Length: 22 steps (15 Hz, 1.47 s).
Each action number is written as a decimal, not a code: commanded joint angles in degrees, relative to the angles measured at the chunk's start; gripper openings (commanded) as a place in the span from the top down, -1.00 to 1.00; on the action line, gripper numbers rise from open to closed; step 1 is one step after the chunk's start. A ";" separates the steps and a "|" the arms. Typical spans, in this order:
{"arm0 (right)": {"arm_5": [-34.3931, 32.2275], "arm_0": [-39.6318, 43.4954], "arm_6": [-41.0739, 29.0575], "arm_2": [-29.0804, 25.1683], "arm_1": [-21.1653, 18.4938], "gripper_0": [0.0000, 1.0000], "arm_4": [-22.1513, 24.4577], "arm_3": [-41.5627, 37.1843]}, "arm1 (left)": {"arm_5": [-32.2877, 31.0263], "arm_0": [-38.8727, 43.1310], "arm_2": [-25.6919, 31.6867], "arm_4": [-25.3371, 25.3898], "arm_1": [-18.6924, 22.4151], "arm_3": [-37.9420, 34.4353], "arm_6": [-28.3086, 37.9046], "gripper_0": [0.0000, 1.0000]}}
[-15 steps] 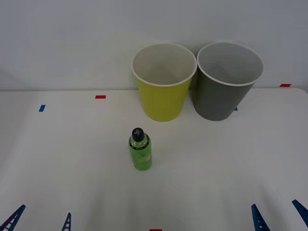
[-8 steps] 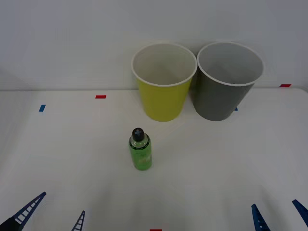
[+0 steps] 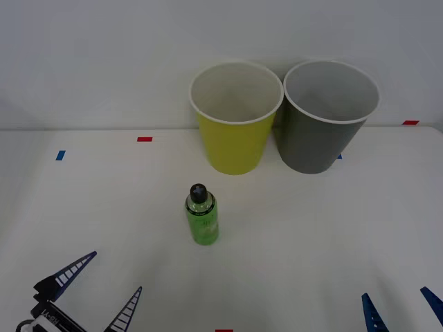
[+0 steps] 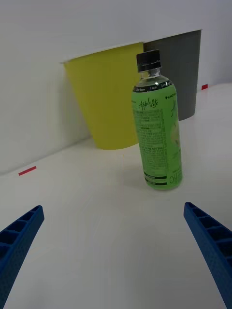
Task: Put cans in the gray bin and PET bottles in the light green bin.
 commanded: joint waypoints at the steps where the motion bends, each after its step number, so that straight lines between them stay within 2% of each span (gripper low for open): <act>1: 0.01 0.00 0.00 0.00 0.00 -0.99 0.01 -0.01 | 0.06 -6.60 -3.78 3.03 0.33 2.46 1.32 -1.00; 5: 0.01 0.00 0.00 0.00 0.00 -0.99 0.01 -0.01 | 0.06 -15.83 -13.45 10.85 2.18 2.46 1.41 -1.00; 8: 0.01 0.00 0.00 0.00 0.00 -0.99 0.01 -0.01 | 0.06 -20.05 -16.79 11.73 2.26 2.46 1.32 -1.00; 15: 0.01 0.00 0.00 0.00 0.00 -0.99 0.01 -0.01 | 5.51 -25.50 -17.49 12.52 0.59 2.46 1.59 -1.00; 22: 0.01 0.00 0.00 0.00 0.00 -1.00 0.01 -0.01 | 8.06 -28.66 -17.49 13.67 -2.57 2.46 1.32 -1.00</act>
